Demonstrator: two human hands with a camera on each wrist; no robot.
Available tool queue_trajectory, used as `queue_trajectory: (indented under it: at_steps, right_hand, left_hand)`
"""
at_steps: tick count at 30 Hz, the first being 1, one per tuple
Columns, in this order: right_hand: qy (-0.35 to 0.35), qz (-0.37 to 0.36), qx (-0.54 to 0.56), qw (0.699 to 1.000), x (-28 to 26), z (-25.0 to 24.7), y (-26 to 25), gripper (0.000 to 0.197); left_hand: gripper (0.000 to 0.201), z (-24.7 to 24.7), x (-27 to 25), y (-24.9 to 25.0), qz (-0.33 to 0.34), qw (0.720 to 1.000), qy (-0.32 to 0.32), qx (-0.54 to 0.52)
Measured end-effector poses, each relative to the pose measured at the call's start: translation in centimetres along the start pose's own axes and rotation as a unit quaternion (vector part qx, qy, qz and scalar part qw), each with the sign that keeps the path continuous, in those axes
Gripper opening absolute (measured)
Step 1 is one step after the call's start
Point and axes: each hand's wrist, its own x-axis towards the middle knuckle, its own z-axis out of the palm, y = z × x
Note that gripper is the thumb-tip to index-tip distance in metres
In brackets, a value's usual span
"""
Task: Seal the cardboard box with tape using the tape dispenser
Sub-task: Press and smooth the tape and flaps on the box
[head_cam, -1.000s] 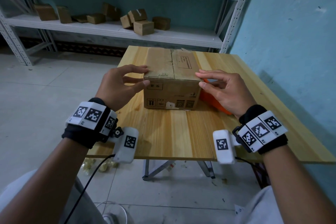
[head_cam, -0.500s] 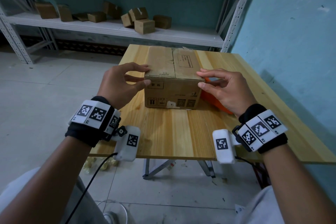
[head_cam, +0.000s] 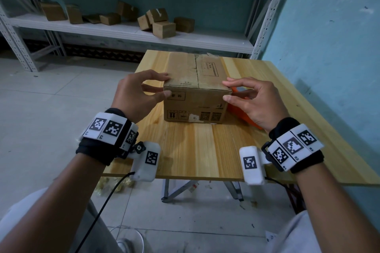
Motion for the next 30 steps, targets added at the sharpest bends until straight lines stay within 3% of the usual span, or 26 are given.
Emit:
queue_trajectory:
  at_steps: [30]
  right_hand:
    - [-0.001, 0.008, 0.013, 1.0, 0.0, 0.11, 0.24, 0.038]
  left_hand:
    - [0.04, 0.2, -0.2, 0.17, -0.009, 1.0, 0.006, -0.003]
